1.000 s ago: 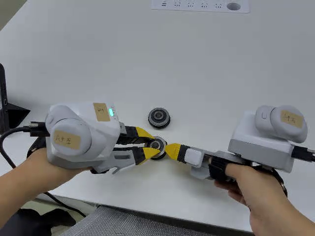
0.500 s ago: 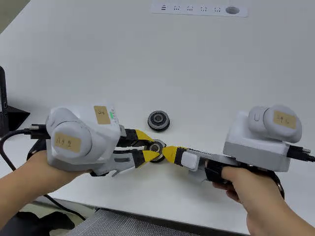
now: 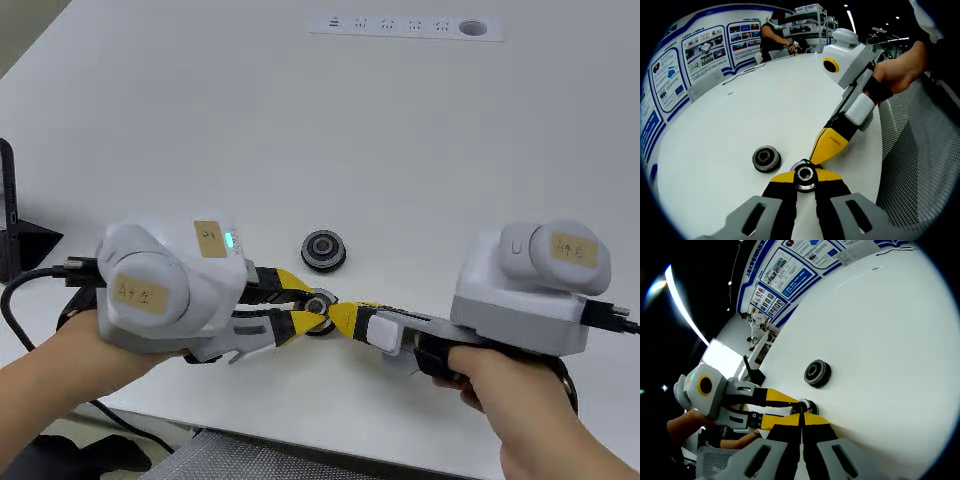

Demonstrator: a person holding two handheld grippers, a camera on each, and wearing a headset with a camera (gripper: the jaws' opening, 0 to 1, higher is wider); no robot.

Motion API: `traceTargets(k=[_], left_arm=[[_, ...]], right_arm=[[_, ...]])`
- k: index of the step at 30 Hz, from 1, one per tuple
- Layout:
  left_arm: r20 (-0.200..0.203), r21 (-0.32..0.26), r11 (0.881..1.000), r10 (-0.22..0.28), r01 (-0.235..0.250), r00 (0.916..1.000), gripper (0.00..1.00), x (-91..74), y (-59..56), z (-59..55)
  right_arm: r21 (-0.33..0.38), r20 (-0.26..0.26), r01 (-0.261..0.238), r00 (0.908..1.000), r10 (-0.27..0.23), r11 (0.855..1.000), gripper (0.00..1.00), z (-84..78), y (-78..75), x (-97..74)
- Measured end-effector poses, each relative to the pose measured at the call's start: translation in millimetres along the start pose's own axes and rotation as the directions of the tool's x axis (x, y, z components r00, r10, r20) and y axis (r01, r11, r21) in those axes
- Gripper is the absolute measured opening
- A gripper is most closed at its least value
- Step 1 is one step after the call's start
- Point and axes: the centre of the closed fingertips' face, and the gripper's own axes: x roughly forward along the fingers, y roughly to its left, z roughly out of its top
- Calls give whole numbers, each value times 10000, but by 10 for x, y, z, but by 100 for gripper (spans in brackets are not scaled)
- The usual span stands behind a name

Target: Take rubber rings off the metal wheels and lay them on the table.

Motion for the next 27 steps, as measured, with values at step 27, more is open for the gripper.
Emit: traceTargets(k=[27], left_arm=[[6,1,10000,-2,2,10000,13,-5,-5,-2]], right_arm=[[-934,45,-153,9999,158,9955,0,5,61,4]])
